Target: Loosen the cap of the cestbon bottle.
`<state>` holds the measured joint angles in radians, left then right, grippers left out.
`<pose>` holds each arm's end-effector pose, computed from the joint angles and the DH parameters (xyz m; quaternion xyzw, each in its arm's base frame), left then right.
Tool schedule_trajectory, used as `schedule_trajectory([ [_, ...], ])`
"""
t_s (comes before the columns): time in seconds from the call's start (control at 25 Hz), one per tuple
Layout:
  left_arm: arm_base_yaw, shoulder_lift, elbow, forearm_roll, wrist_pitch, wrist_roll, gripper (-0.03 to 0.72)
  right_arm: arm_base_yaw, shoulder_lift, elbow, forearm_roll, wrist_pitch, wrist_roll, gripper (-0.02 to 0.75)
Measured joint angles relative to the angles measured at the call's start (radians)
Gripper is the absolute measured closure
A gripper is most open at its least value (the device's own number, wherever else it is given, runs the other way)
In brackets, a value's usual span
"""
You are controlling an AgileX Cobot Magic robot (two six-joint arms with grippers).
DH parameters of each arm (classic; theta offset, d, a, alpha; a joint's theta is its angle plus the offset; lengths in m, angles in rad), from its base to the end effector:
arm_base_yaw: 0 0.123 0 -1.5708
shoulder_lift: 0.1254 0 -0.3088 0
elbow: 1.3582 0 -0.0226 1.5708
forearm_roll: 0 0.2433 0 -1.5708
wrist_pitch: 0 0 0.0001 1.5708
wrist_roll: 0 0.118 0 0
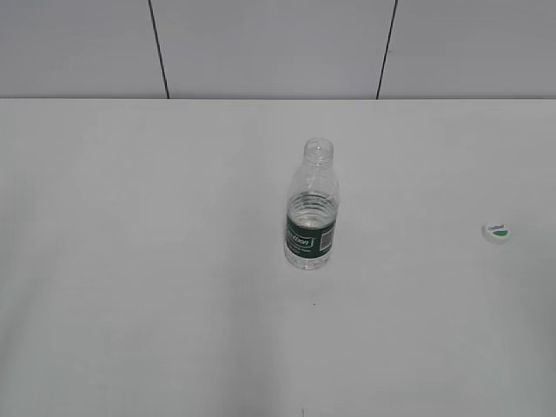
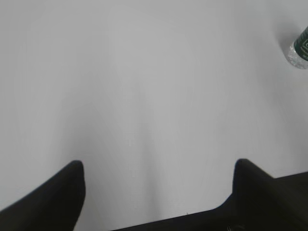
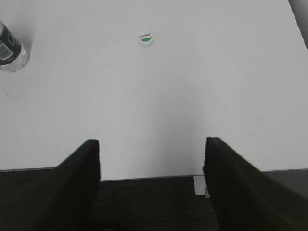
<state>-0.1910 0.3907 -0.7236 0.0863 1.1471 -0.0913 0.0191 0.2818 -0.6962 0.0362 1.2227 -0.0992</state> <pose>0.0335 0.0030 0.3171 0.0455 0.9103 -0.0149 0.4111 0.0074 0.0042 0.3042 -0.0552 0.9093 0.0015 0.4125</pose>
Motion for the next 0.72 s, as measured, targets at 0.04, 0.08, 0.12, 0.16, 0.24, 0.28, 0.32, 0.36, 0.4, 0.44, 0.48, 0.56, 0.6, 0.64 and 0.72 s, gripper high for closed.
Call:
schedule_trajectory([
  [0.04, 0.000, -0.050, 0.029, 0.000, -0.005, 0.000, 0.129, 0.000, -0.041, 0.023, 0.000, 0.000, -0.005, 0.220],
  [0.08, 0.000, -0.092, 0.054, 0.000, -0.008, 0.000, 0.129, 0.000, -0.082, 0.048, 0.000, 0.000, -0.007, 0.220],
  [0.12, 0.000, -0.140, 0.072, 0.000, -0.009, 0.000, 0.129, 0.000, -0.123, 0.071, 0.000, 0.000, -0.010, 0.220],
  [0.16, 0.000, -0.187, 0.088, -0.004, -0.012, 0.000, 0.129, 0.000, -0.158, 0.092, 0.000, 0.000, -0.010, 0.220],
  [0.24, 0.000, -0.269, 0.109, -0.014, -0.022, 0.000, 0.129, 0.000, -0.237, 0.123, -0.001, 0.000, -0.012, 0.220],
  [0.28, 0.000, -0.310, 0.117, -0.021, -0.028, 0.000, 0.129, 0.000, -0.265, 0.137, -0.001, 0.001, -0.012, 0.220],
  [0.32, 0.000, -0.350, 0.125, -0.029, -0.033, 0.000, 0.129, 0.000, -0.282, 0.144, -0.001, 0.000, -0.012, 0.220],
  [0.36, 0.000, -0.374, 0.134, -0.037, -0.036, 0.000, 0.129, 0.000, -0.286, 0.150, -0.002, 0.001, -0.012, 0.220],
  [0.4, 0.000, -0.391, 0.140, -0.047, -0.038, 0.000, 0.129, 0.000, -0.287, 0.150, -0.003, 0.001, -0.012, 0.220],
  [0.44, 0.000, -0.397, 0.151, -0.055, -0.043, 0.000, 0.129, 0.000, -0.287, 0.150, -0.003, 0.001, -0.012, 0.220],
  [0.48, 0.000, -0.397, 0.165, -0.056, -0.053, 0.001, 0.129, 0.000, -0.287, 0.150, -0.003, 0.001, -0.012, 0.220],
  [0.56, 0.000, -0.397, 0.184, -0.059, -0.080, 0.002, 0.129, 0.000, -0.287, 0.150, -0.003, -0.001, -0.013, 0.220],
  [0.6, 0.000, -0.397, 0.188, -0.061, -0.083, 0.002, 0.129, 0.000, -0.287, 0.151, -0.006, -0.008, -0.014, 0.220],
  [0.64, 0.000, -0.397, 0.190, -0.061, -0.088, 0.003, 0.129, 0.000, -0.287, 0.156, -0.006, -0.028, -0.015, 0.220],
  [0.72, 0.000, -0.397, 0.191, -0.067, -0.089, 0.015, 0.129, 0.000, -0.287, 0.168, -0.006, -0.070, -0.016, 0.220],
])
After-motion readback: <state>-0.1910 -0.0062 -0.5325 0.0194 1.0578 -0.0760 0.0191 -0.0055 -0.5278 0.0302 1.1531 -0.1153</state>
